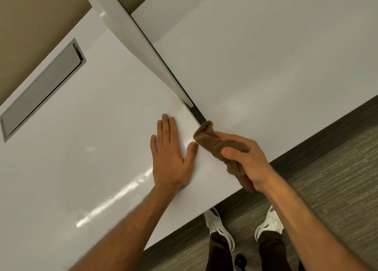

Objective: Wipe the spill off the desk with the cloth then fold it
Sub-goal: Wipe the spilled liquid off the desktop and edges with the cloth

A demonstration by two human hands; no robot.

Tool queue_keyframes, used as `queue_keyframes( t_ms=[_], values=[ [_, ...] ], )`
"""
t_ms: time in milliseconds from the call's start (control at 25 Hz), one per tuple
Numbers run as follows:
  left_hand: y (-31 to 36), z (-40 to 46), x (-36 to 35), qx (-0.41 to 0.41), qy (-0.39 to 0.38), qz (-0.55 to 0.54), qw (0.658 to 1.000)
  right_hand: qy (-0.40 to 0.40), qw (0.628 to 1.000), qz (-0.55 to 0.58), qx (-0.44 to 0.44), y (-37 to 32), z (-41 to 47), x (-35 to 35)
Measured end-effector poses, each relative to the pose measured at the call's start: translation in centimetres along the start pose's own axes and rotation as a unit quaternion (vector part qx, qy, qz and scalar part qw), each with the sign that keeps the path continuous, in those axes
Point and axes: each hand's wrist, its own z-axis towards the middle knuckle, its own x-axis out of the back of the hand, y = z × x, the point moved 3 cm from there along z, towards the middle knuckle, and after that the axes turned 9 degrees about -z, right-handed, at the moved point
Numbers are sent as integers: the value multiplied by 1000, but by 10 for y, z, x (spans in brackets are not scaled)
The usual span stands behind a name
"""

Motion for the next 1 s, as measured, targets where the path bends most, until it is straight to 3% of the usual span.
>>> queue_keyframes(
  t_ms=[360, 480, 600, 760, 1000],
  values=[
    [-1, -6, -4, 0, -3, 3, 1000, 83, 996, 16, -7, 45, -80, 24],
    [-4, -11, -4, -5, -1, 1, 1000, 126, 992, -19, 6, 32, -69, 31],
    [-4, -3, -4, -1, 8, 8, 1000, 139, 990, 16, -5, 0, -22, 30],
    [-3, 1, -3, -2, 11, 4, 1000, 80, 994, -48, -55, -40, 51, -8],
    [-1, 3, -3, 10, 7, 5, 1000, 14, 996, -90, -15, -44, 84, -33]
  ],
)
